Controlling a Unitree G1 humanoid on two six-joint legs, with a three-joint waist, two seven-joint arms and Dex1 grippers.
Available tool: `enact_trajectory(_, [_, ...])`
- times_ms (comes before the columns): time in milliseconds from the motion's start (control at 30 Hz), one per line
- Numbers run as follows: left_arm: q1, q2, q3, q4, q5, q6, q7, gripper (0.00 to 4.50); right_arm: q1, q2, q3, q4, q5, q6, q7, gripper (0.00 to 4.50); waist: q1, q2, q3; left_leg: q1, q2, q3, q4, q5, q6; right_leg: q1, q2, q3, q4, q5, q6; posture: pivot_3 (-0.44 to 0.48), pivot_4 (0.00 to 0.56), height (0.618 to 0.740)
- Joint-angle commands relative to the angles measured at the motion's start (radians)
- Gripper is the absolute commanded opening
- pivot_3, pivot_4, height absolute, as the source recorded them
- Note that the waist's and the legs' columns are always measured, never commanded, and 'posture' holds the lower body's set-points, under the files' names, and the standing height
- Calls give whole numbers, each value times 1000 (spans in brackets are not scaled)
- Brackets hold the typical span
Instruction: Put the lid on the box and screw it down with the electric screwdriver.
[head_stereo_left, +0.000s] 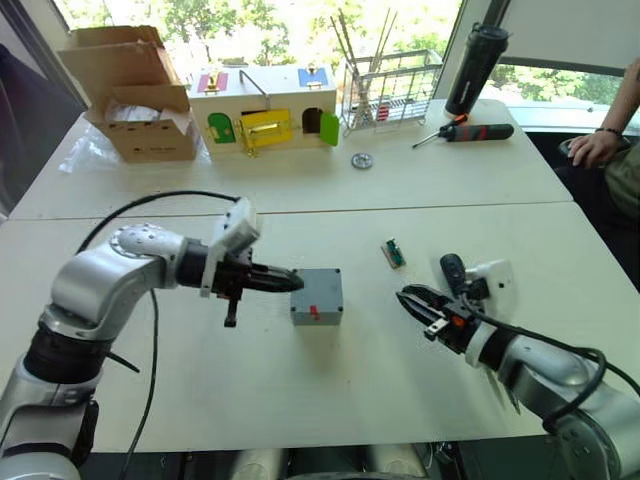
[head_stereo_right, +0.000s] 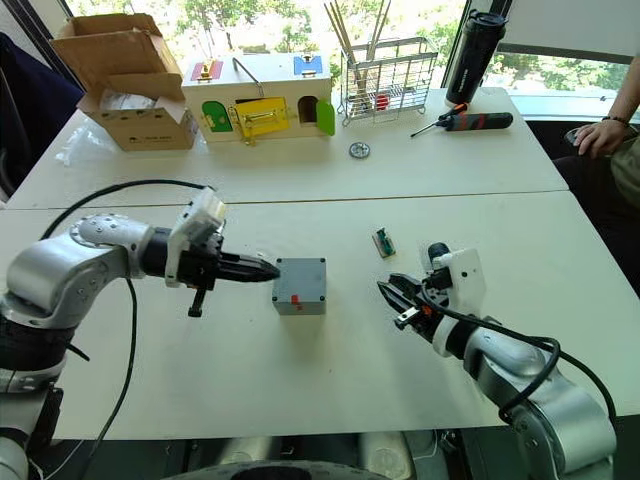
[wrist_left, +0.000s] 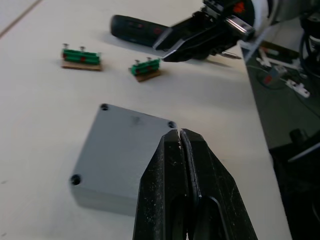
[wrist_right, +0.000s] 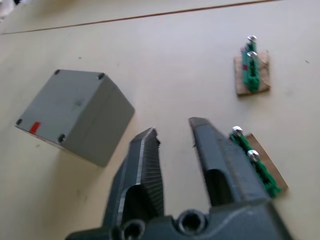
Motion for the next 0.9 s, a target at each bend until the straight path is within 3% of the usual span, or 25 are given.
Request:
enact_trajectory(33, [-29,-54,-59,6,34,-65,-2,0,58,-3,-17,-25,-38,-53,-24,2986,4,0,0,0,0,0,0,0,0,0,0,0,0,0,0,0,150,740])
enact_trajectory(133, [-19,-92,-90,35,70,-108,15,0,81,3,2,-1,-59,-90,-30,4325,2,0,0,0,0,0,0,0,0,0,0,0,0,0,0,0,150,740])
enact_trajectory(167, [-17,-105,-96,43,82,-120,26,0,80,12,4,15,-66,-101,-38,4480,-1,0,0,0,0,0,0,0,0,0,0,0,0,0,0,0,150,740])
enact_trajectory(433, [-2,-168,-124,47,167,-197,102,0,39,55,23,148,-106,-196,-57,4480,0,0,0,-1,0,-1,1,1,-1,0,1,0,0,0,0,0,150,740])
enact_trajectory(533, [8,-169,-127,42,185,-209,113,0,34,50,25,173,-116,-219,-49,3841,1,0,0,-1,0,-1,1,1,-1,0,1,0,0,0,0,0,150,740])
enact_trajectory(633, [22,-161,-129,34,195,-213,113,0,35,40,28,180,-121,-230,-41,2777,0,0,0,-1,0,-1,1,1,-2,0,1,0,1,0,0,0,150,740])
enact_trajectory(900, [26,-163,-121,43,206,-210,115,0,35,36,35,179,-132,-235,-35,2777,1,0,0,-1,0,-1,1,1,-2,0,2,0,1,0,0,0,150,740])
